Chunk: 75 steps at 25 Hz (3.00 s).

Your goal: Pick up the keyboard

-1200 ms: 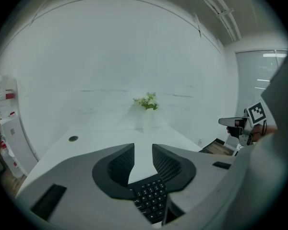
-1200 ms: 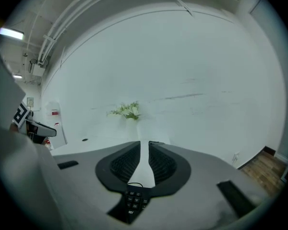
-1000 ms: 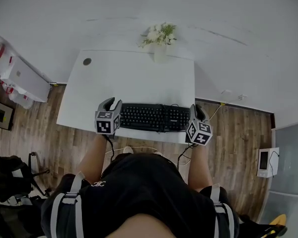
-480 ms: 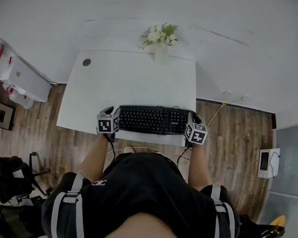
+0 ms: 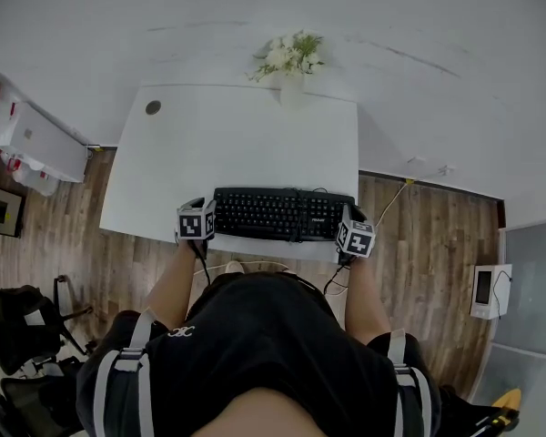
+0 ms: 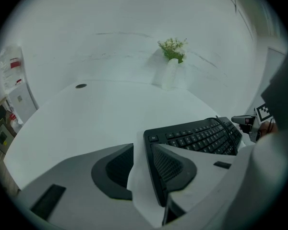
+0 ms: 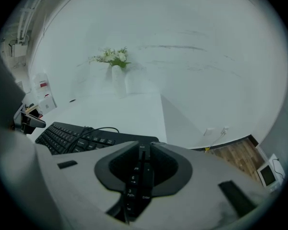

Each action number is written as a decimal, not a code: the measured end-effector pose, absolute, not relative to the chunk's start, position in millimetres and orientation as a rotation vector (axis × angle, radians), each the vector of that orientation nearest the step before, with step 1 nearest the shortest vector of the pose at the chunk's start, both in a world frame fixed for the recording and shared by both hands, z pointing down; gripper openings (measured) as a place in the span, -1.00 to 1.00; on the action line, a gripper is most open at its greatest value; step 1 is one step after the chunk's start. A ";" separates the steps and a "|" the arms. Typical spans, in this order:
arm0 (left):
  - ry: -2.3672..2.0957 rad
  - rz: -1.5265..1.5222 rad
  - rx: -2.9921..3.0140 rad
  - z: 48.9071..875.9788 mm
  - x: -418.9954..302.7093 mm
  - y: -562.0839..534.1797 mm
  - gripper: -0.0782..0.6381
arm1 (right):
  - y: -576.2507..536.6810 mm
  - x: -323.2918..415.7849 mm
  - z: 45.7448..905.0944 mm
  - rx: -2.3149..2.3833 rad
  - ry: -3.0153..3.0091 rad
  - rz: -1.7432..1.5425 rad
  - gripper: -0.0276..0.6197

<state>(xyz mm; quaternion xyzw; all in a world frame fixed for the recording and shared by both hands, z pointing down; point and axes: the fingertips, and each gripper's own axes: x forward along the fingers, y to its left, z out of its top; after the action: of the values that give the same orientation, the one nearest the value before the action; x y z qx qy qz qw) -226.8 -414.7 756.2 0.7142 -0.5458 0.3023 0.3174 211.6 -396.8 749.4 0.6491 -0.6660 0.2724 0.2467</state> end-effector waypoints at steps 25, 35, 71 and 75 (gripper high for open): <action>-1.332 0.574 1.871 766.6 -219.4 -417.3 -0.35 | -397.7 235.0 778.5 1.796 -1.862 1.079 -0.30; -1.207 0.628 1.896 778.9 -195.7 -409.9 -0.25 | -397.3 234.2 778.4 1.735 -1.908 1.162 -0.30; -1.201 0.486 1.855 746.8 -223.6 -400.8 -0.31 | -359.9 199.1 749.0 1.687 -2.011 1.347 -0.50; -1.235 0.423 1.929 714.6 -225.0 -411.9 -0.31 | -370.9 197.7 721.7 1.713 -2.089 1.289 -0.50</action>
<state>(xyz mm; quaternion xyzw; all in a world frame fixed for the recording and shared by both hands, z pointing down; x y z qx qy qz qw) -225.0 -411.9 714.6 0.7607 -0.4870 0.1670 0.3953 197.7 -370.9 721.7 0.5707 -0.6959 0.4295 0.0742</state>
